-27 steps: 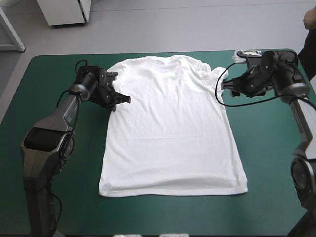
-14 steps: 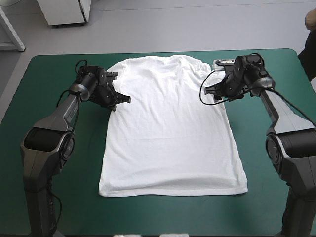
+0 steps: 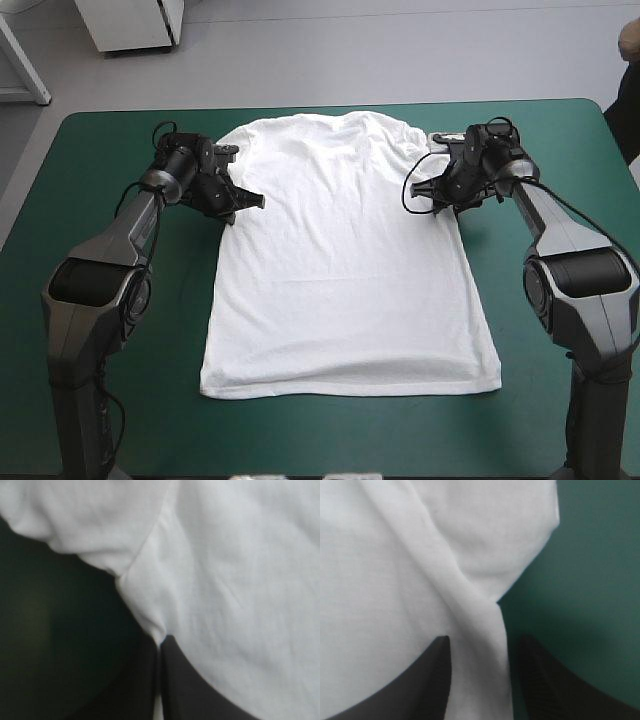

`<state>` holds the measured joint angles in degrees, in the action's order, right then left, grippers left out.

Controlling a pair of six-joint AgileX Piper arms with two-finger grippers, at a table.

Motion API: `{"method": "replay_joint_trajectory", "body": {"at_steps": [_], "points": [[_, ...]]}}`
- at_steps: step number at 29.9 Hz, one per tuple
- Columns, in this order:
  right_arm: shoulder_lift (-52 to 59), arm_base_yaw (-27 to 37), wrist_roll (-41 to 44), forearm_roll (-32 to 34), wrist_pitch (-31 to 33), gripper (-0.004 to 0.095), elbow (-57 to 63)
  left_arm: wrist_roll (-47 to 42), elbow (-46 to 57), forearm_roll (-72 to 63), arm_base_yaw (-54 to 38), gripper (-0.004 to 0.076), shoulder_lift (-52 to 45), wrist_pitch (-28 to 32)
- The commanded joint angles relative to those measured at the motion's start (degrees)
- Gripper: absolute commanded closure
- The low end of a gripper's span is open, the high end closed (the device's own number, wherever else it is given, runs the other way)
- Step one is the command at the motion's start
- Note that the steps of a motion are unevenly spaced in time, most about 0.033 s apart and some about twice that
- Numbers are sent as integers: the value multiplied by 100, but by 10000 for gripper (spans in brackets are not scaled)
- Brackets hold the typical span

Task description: Fold the cloth

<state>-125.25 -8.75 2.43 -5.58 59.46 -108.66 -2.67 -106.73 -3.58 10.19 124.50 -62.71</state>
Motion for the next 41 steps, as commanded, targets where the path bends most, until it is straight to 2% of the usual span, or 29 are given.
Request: {"method": "replay_joint_trajectory", "body": {"at_steps": [1, 4, 12, 24, 32, 41], "points": [[111, 6, -10, -376, 231, 702, -106, -4, -66, -266, 54, 734, -115, 175], [92, 6, -92, -428, 329, 922, -106, -4, -106, -266, 54, 734, -115, 110], [533, 6, -91, -182, 353, 925, -205, 57, -722, -266, 54, 734, -234, -219], [2111, 183, -42, 87, 477, 925, -864, 227, -1866, -251, 54, 734, -1461, -699], [3147, 183, -112, 101, 488, 925, -1148, 227, -2121, -276, 54, 734, -2421, -723], [4030, 183, -134, 101, 468, 925, -1284, 267, -2230, -340, 54, 734, -3389, -405]]}}
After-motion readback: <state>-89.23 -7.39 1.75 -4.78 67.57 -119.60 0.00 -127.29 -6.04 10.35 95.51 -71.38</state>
